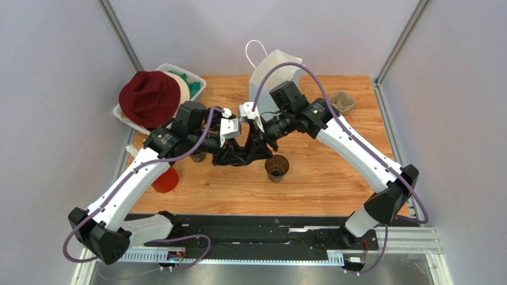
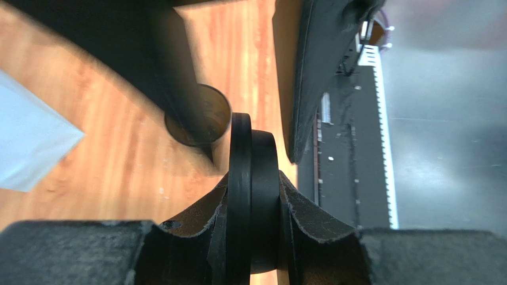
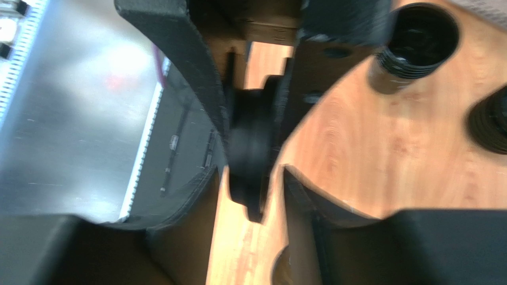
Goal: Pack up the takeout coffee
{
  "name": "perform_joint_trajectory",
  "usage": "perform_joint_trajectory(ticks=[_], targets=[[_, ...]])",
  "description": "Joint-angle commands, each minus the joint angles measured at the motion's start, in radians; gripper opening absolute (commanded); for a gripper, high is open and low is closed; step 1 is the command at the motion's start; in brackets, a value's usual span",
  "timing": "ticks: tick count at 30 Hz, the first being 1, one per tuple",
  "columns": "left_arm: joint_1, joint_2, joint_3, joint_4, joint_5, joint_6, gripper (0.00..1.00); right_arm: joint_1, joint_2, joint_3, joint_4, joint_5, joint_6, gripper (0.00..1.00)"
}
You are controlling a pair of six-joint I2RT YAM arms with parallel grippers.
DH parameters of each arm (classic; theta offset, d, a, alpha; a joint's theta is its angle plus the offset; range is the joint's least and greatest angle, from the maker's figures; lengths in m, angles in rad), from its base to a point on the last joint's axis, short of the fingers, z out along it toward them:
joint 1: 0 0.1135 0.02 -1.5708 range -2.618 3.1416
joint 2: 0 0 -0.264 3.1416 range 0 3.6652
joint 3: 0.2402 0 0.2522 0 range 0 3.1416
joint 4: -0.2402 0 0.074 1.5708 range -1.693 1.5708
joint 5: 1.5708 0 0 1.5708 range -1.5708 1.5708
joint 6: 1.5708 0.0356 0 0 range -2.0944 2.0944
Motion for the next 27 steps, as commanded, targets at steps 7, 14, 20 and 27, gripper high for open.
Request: perform_joint_trajectory(ticks=[7, 14, 20, 27], targets=[[0.035, -0.016, 0.033, 0.103, 0.082, -0.21, 0.17, -0.215, -0.182, 0.027, 0.094, -0.137, 0.043, 0.7], [0.066, -0.019, 0.167, 0.242, 0.103, -0.452, 0.18, -0.246, -0.266, -0.214, 0.447, -0.212, 0.282, 0.76], [0.067, 0.004, 0.192, 0.434, 0.091, -0.677, 0.18, -0.246, -0.257, -0.271, 0.659, -0.209, 0.517, 0.76], [0.072, 0.004, 0.097, 0.567, 0.094, -0.759, 0.18, -0.249, -0.231, -0.249, 0.807, -0.307, 0.735, 0.75]])
